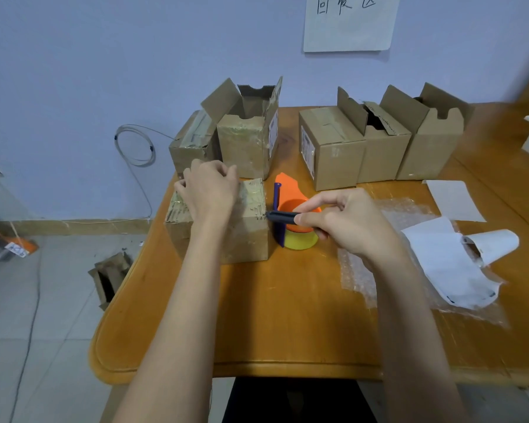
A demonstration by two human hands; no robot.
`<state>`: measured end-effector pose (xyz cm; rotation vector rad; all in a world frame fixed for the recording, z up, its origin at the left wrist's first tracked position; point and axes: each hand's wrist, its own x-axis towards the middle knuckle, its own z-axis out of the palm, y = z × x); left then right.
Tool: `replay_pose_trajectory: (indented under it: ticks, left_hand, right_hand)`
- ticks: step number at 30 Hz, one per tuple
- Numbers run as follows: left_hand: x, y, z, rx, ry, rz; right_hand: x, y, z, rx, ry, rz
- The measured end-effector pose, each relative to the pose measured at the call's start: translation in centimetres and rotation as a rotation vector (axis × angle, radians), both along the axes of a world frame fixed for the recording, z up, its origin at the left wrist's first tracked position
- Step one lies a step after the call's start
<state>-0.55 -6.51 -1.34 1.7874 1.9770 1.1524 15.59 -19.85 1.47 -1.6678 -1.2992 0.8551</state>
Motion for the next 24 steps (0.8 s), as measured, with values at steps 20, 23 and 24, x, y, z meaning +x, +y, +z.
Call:
replay_pose_trajectory:
  ticks: [20, 23, 24]
  left_hand:
    - [-6.3, -2.1, 1.0, -0.263, -0.125, 0.014]
    - [-4.0, -2.0, 0.1, -0.314, -0.126, 0.004]
    - [-3.0, -1.9, -0.2, -0.342, -0.176, -0.022]
  right_hand:
    - [0.0, 1.0, -1.3, 0.136, -0.051, -0.157]
    - [-0.1, 1.2, -1.4, 0.154, -0.034, -0.16]
    - [-0.2, 1.3, -1.5, 0.156, -0.032, -0.158]
